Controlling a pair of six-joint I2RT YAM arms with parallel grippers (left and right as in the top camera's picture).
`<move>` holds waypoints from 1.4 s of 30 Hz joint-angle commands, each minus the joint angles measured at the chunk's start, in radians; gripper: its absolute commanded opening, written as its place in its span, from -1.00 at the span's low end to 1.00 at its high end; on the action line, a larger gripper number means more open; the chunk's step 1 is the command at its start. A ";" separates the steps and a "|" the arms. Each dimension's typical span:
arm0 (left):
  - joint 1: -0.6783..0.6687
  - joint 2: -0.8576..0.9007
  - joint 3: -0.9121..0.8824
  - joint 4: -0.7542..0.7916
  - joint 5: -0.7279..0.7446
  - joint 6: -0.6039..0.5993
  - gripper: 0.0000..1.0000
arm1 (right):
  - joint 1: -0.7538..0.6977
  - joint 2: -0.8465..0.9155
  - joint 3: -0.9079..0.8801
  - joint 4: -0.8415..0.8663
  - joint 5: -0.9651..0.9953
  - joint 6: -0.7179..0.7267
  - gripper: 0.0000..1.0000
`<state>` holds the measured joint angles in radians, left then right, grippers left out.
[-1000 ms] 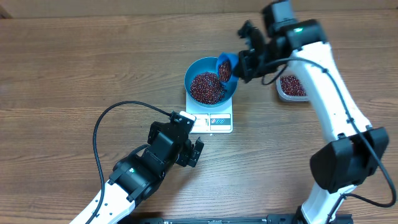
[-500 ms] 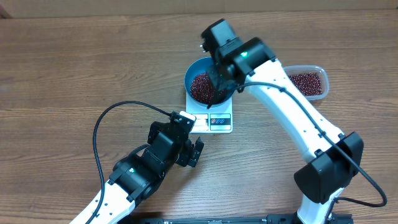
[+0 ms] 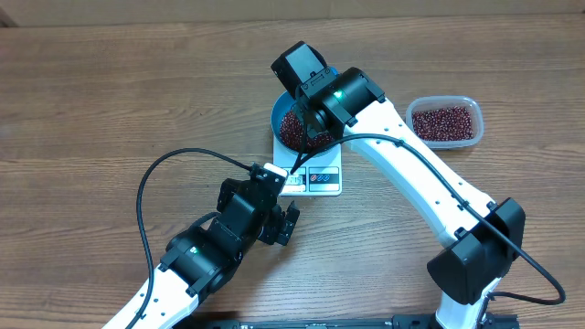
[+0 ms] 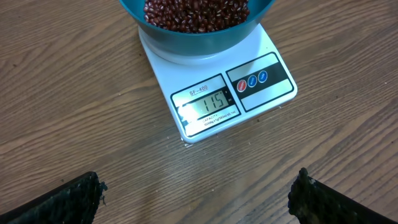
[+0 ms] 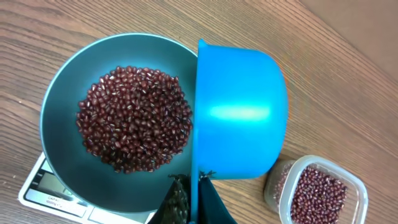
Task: Scoop item into bowl and weigh 150g on scale
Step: 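Tip the scoop over the teal bowl to pour the beans, then carry the empty scoop back right to the bean tub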
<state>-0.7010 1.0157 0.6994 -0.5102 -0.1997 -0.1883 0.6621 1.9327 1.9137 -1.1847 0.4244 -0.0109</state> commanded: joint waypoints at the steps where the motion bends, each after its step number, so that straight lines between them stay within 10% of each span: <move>1: -0.006 0.005 -0.008 0.002 -0.017 -0.018 0.99 | -0.011 -0.046 0.031 0.011 -0.052 0.008 -0.93; 14: -0.006 0.005 -0.009 0.002 -0.017 -0.018 0.99 | -0.204 -0.122 0.084 -0.019 -0.394 0.042 -0.93; 29: -0.006 0.005 -0.009 0.002 -0.017 -0.018 0.99 | -0.758 -0.135 0.056 -0.243 -0.648 0.167 -0.93; 42: -0.006 0.005 -0.008 0.002 -0.017 -0.018 0.99 | -0.809 -0.130 -0.166 -0.085 -0.651 0.146 -0.93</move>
<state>-0.7010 1.0157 0.6994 -0.5102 -0.1997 -0.1883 -0.1425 1.7988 1.7672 -1.2957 -0.2134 0.1349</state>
